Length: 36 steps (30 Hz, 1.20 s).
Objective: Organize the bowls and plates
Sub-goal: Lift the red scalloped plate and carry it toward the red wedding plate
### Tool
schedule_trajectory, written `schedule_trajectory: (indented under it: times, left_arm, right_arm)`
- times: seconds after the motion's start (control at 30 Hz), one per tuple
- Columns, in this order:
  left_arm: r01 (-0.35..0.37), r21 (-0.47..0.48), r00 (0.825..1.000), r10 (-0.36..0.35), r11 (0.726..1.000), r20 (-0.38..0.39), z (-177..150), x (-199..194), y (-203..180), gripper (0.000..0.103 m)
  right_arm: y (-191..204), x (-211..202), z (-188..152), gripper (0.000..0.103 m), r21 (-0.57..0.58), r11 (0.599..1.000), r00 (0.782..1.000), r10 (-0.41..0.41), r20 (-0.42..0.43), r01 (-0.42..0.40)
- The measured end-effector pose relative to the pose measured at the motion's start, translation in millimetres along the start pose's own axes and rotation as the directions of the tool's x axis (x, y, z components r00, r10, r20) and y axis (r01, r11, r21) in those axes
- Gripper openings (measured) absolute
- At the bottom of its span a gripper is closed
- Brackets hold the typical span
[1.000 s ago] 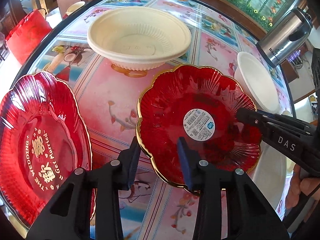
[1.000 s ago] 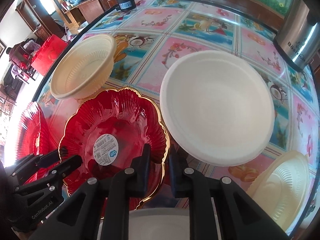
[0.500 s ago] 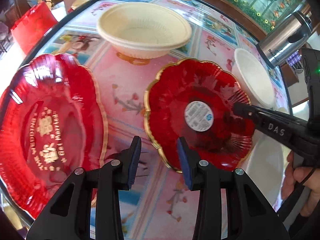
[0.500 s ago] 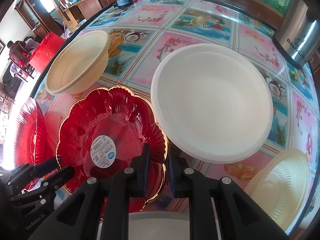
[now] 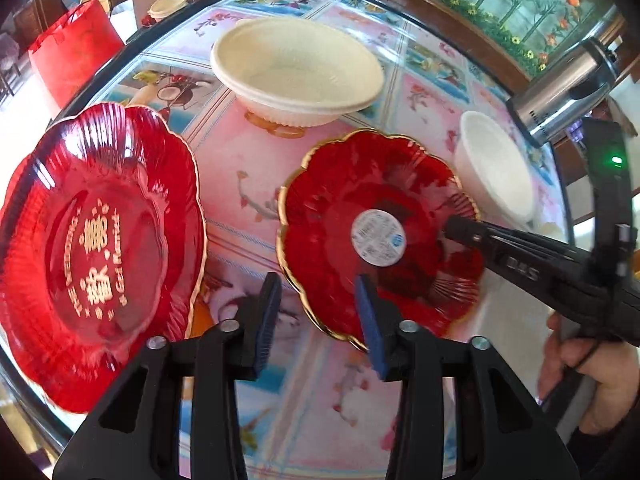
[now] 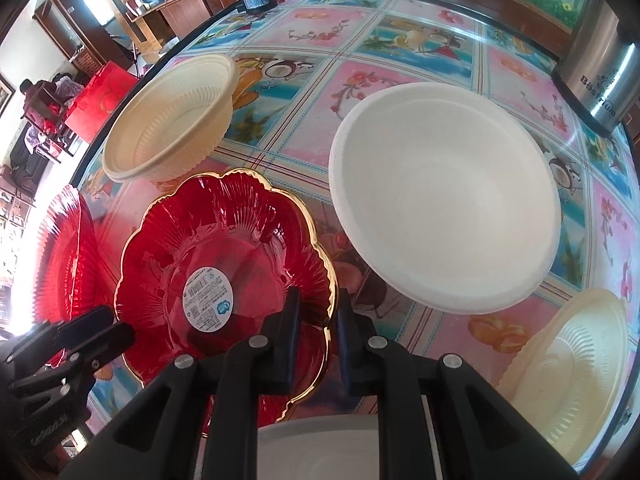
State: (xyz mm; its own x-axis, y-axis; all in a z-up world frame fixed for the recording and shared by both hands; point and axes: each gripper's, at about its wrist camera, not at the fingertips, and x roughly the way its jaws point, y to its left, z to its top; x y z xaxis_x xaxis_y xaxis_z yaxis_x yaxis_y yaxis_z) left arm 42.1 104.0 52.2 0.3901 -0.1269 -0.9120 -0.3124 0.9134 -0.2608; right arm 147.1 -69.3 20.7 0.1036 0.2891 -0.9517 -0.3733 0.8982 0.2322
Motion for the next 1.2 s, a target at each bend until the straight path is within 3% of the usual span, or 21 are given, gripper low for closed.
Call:
schedule_trajectory:
  times: [0.03,0.07,0.4,0.5,0.67,1.2]
  left_arm:
    - [0.01,-0.011,1.0,-0.01,1.0,-0.002,-3.9,-1.4,-2.3,0.059]
    - [0.017,-0.014,1.0,-0.017,1.0,-0.003,-5.3,-1.4,-3.9,0.064]
    - [-0.035,-0.001,0.999,0.035,0.999,-0.032,4.8,31.2,-12.5,0.064]
    - [-0.027,-0.002,0.999,0.027,1.0,-0.043,8.8,37.6,-13.5,0.057]
    - [-0.042,0.01,0.999,0.042,0.999,-0.029,14.5,39.3,-9.9,0.036]
    - [-0.008,0.003,1.0,0.008,1.0,-0.003,9.7,17.2,-9.4,0.035]
  right_arm:
    - [0.3,0.0,-0.2,0.015,0.0,1.0,1.0,0.001,0.001,-0.001]
    - [0.2,0.3,0.1,0.015,0.001,1.0,1.0,0.002,0.002,-0.002]
    - [-0.1,1.4,-2.2,0.015,0.011,1.0,1.0,0.01,0.002,-0.01]
    - [0.1,1.2,-3.6,0.015,0.007,1.0,1.0,0.012,0.001,-0.012]
    - [-3.3,-0.5,-5.9,0.015,0.011,1.0,1.0,0.001,0.004,-0.001]
    - [2.2,-20.4,-5.2,0.015,-0.012,1.0,0.998,-0.013,0.063,0.014]
